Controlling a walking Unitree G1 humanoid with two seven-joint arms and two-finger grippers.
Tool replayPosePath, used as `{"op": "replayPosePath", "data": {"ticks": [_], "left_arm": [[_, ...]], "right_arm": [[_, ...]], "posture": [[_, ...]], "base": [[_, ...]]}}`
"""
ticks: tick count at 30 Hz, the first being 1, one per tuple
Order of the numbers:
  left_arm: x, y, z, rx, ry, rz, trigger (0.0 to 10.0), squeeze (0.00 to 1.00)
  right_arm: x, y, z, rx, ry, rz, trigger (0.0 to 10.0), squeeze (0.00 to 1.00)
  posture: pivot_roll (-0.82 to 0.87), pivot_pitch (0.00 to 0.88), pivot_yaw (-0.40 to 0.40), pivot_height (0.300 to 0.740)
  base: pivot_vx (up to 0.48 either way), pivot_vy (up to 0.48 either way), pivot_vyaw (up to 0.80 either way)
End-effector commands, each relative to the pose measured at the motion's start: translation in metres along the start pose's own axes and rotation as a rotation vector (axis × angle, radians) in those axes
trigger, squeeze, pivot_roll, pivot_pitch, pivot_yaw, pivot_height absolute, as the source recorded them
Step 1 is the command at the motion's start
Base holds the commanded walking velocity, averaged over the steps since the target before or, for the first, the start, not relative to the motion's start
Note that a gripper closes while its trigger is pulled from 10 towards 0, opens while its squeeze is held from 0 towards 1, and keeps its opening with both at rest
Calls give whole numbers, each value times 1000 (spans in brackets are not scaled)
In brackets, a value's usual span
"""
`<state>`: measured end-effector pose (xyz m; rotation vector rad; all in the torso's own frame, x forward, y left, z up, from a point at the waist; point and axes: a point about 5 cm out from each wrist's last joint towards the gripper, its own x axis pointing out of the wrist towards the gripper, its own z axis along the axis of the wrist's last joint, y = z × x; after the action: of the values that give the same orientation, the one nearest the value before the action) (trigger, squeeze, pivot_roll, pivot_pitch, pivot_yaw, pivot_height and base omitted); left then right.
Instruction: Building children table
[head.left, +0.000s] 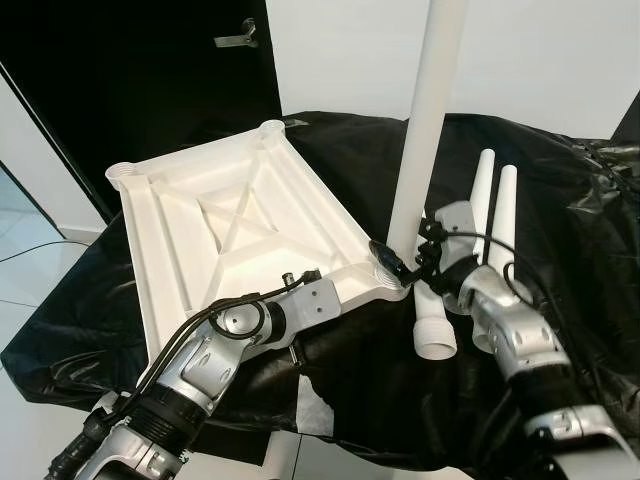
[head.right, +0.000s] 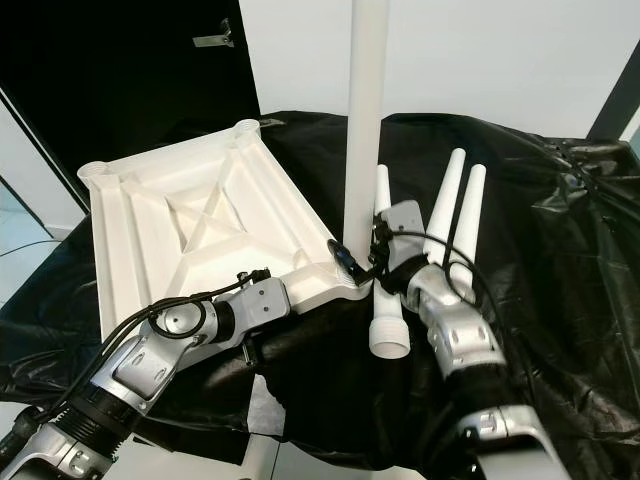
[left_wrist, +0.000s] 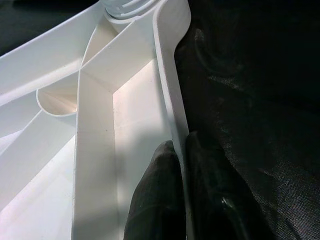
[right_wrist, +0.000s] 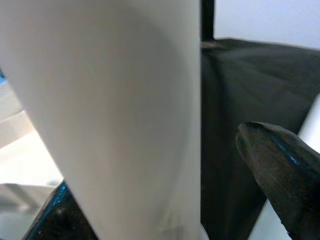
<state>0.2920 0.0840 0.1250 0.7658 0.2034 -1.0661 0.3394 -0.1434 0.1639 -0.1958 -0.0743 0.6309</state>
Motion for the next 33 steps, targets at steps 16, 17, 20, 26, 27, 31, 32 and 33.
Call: {"op": "replayPosePath", "data": {"ticks": [16,17,20,26,27,31,32,33], "left_arm": [[-2,1,-4,34,28,-6,10000,0],[-2,1,-4,34,28,-6,10000,0],[0,0,-3,38,24,-9,10000,0],[1,2,-2,39,19,-5,10000,0],[1,2,-2,40,19,-5,10000,0],[1,2,-2,42,17,-7,10000,0],[1,2,-2,43,17,-7,10000,0],[1,2,-2,43,17,-6,10000,0]], "right_arm": [[-1,4,-27,13,95,-56,2902,0],[-1,4,-27,13,95,-56,2902,0],[-3,5,-32,61,111,-182,10000,0],[-4,4,-34,51,148,-362,10000,0],[-5,5,-34,58,146,-397,10000,0],[-6,6,-34,88,144,-465,10000,0],[-7,9,-36,132,152,-523,10000,0],[-8,12,-37,156,160,-584,10000,0]], "posture": [[32,0,61,740],[32,0,61,740],[29,0,61,740],[29,0,61,740],[27,0,61,740],[26,0,60,740],[25,0,53,740],[25,0,53,740]], "base": [[0,0,0],[0,0,0],[0,0,0],[0,0,0],[0,0,0],[0,0,0],[0,0,0],[0,0,0]]}}
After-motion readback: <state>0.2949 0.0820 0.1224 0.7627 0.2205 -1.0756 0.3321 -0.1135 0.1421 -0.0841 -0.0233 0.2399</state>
